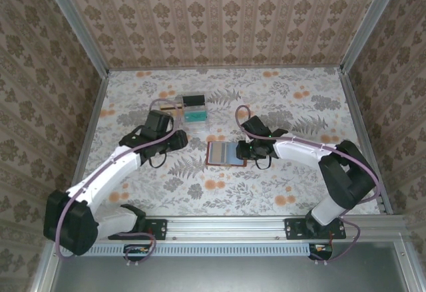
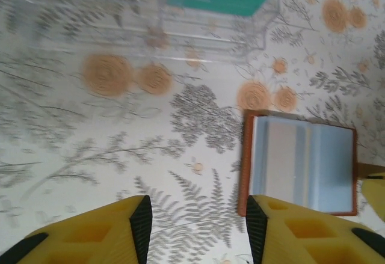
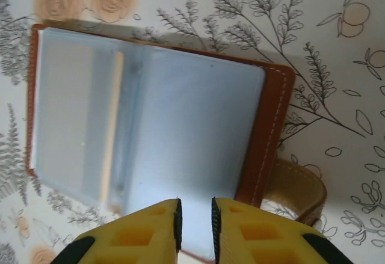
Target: Take the credit cards out of the card holder
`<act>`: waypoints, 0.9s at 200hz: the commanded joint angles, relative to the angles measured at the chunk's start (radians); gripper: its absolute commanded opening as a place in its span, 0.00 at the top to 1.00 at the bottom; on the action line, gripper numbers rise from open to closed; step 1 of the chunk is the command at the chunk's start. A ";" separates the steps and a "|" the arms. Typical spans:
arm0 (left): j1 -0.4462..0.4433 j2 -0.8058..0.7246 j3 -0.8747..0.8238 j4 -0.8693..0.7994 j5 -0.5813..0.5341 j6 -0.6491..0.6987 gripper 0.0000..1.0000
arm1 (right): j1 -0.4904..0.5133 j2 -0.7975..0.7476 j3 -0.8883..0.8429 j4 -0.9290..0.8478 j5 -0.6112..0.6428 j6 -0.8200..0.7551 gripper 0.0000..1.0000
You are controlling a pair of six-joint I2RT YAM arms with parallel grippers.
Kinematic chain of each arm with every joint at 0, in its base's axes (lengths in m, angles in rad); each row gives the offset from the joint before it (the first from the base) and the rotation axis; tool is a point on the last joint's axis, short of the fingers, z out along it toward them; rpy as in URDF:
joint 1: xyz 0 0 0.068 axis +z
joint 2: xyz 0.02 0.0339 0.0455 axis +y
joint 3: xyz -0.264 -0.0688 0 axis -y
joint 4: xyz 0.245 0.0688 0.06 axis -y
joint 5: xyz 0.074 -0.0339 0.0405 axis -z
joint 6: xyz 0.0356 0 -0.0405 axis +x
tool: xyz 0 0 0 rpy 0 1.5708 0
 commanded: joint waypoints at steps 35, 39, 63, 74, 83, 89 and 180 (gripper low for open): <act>-0.070 0.213 0.004 0.239 0.220 -0.134 0.67 | -0.011 0.086 -0.022 0.018 0.025 0.004 0.76; -0.078 0.228 0.008 0.248 0.225 -0.134 0.67 | -0.011 0.088 -0.022 0.020 0.024 0.005 0.76; -0.109 0.312 0.028 0.287 0.244 -0.133 0.68 | -0.011 0.092 -0.030 0.032 0.017 0.007 0.77; -0.116 0.343 0.034 0.304 0.257 -0.135 0.69 | -0.011 0.092 -0.035 0.034 0.016 0.008 0.77; -0.120 0.369 0.040 0.313 0.269 -0.136 0.69 | -0.011 0.092 -0.037 0.035 0.016 0.008 0.77; -0.124 0.384 0.044 0.316 0.275 -0.136 0.69 | -0.012 0.092 -0.039 0.035 0.015 0.008 0.77; -0.140 0.488 0.067 0.299 0.273 -0.111 0.72 | -0.017 0.092 -0.040 0.039 0.009 0.010 0.78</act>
